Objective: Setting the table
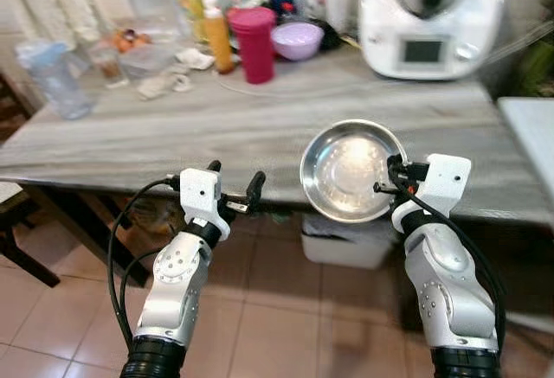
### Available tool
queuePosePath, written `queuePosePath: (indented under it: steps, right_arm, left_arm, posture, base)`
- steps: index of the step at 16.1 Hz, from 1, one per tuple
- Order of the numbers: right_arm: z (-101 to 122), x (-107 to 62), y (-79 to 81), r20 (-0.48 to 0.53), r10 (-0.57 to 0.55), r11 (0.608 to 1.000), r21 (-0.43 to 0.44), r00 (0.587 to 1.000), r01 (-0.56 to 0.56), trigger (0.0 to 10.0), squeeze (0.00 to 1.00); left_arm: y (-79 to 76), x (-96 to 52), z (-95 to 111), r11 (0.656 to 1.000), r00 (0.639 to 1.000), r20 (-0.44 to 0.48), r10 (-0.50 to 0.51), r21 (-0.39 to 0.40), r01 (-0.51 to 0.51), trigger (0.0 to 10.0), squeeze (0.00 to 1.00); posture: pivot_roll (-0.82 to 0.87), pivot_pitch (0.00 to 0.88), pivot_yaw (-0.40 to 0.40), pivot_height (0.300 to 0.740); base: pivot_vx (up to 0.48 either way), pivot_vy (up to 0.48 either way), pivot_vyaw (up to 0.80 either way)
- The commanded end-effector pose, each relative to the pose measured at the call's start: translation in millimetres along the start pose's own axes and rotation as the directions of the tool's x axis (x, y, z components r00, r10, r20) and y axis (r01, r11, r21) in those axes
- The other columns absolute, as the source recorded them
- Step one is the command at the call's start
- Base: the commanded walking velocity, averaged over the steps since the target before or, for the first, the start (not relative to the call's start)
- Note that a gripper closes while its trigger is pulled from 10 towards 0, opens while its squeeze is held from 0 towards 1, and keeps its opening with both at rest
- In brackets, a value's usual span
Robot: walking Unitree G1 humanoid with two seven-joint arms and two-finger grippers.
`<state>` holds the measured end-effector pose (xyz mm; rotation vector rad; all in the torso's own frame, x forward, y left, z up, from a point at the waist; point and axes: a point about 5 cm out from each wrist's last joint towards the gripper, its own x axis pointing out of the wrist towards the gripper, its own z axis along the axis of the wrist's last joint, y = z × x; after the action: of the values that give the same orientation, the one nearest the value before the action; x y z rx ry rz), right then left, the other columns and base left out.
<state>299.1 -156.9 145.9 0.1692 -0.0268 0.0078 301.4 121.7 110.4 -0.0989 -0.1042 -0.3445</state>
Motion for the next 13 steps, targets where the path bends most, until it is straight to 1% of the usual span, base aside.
queuePosePath:
  steps: [1,4,6,7,9,10,11,13]
  right_arm:
    - [4.3,0.5,4.6,0.019,0.017,1.000,0.001,1.000,-0.017,10.0,0.00]
    - [4.2,0.4,3.8,0.017,0.017,1.000,0.000,1.000,-0.017,10.0,0.00]
    - [4.2,0.5,3.5,0.015,0.015,1.000,0.000,1.000,-0.015,10.0,0.00]
    - [4.2,0.4,3.6,0.016,0.013,1.000,0.000,1.000,-0.013,10.0,0.00]
    - [4.0,1.1,2.7,0.016,0.004,1.000,0.005,1.000,-0.004,10.0,0.00]
    - [3.4,1.5,1.0,0.013,-0.014,0.999,0.039,1.000,0.013,10.0,0.00]
    - [3.8,2.0,-0.8,0.014,-0.027,0.998,0.055,1.000,0.026,10.0,0.00]
    - [2.3,2.2,-0.9,0.002,-0.035,0.996,0.079,0.999,0.035,10.0,0.00]
  left_arm:
    - [2.8,1.2,4.0,1.000,1.000,0.012,0.005,0.012,-0.005,10.0,0.00]
    - [1.6,0.7,2.4,1.000,1.000,0.006,0.002,0.007,-0.002,10.0,0.00]
    - [2.2,-2.6,0.2,1.000,1.000,-0.003,-0.009,0.006,0.009,10.0,0.00]
    - [3.0,-4.8,-1.0,0.999,1.000,-0.011,-0.019,0.028,0.019,10.0,0.00]
    - [5.6,-5.4,-3.1,1.000,1.000,-0.028,0.006,0.030,-0.005,10.0,0.00]
    - [6.1,-6.1,-3.5,0.999,0.999,-0.032,0.001,0.037,0.000,10.0,0.00]
    - [5.3,-8.9,-3.5,0.998,0.999,-0.029,-0.033,0.051,0.034,10.0,0.00]
    - [1.3,-16.3,-3.0,0.990,0.990,-0.021,-0.136,0.038,0.137,10.0,0.00]
  posture:
    - [-0.20,0.071,0.091,0.740]
    - [-0.20,0.074,0.087,0.740]
    - [-0.20,0.075,0.086,0.740]
    - [-0.20,0.075,0.086,0.740]
    - [-0.20,0.075,0.084,0.740]
    - [-0.20,0.076,0.085,0.740]
    - [-0.20,0.076,0.086,0.740]
    - [-0.20,0.077,0.087,0.740]
  base:
    - [0.454,0.000,0.00]
    - [0.424,0.000,0.00]
    - [0.000,0.000,0.00]
    - [0.000,0.000,0.00]
    - [0.000,0.000,0.00]
    - [0.000,0.000,0.00]
    - [0.000,0.000,0.00]
    - [0.000,0.000,0.00]
